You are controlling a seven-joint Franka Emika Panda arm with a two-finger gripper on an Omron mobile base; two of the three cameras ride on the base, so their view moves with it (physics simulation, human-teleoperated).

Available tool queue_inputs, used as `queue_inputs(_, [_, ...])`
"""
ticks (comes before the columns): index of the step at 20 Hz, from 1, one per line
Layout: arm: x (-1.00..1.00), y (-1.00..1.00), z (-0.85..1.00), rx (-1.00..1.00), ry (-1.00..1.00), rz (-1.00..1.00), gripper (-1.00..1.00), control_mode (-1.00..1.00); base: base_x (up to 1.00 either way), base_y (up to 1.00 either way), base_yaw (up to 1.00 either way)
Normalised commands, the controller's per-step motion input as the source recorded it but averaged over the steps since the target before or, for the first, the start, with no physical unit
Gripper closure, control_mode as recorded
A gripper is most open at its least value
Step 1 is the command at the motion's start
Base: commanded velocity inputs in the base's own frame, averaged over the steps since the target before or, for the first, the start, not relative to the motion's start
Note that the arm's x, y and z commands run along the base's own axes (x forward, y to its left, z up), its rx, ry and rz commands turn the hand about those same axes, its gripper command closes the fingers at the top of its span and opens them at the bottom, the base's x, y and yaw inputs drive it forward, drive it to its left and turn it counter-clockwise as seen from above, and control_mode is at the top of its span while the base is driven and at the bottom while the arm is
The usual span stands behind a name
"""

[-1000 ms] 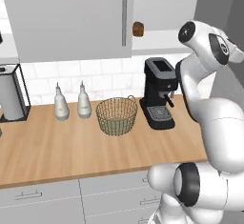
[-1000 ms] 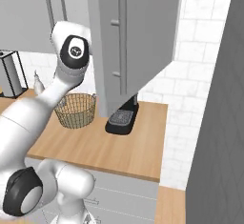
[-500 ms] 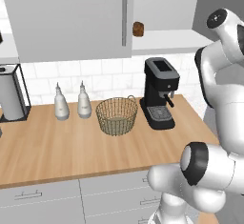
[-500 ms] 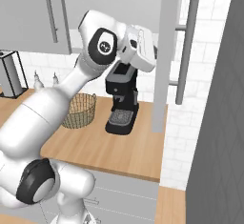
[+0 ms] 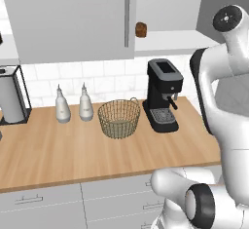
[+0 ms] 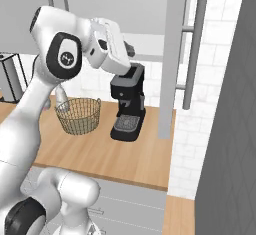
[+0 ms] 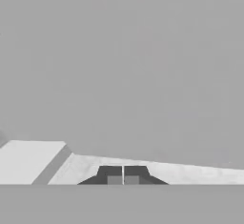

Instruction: Open the cabinet, pick up the bread from the cabinet and place it in the basket. Then move the basket to the dining counter.

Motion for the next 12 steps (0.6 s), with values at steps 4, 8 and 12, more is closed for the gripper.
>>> queue_inputs(4, [-0.34,0.92,0.12,-0.03,0.12,0.55,1.00,-1.00,0.00,0.00,0.00])
queue_inputs(8, [-0.10,0.91,0.01,-0.09,0.02,0.59,1.00,-1.00,0.00,0.00,0.00])
queue_inputs(12, [0.22,0.98,0.00,0.00,0.00,0.57,1.00,-1.00,0.00,0.00,0.00])
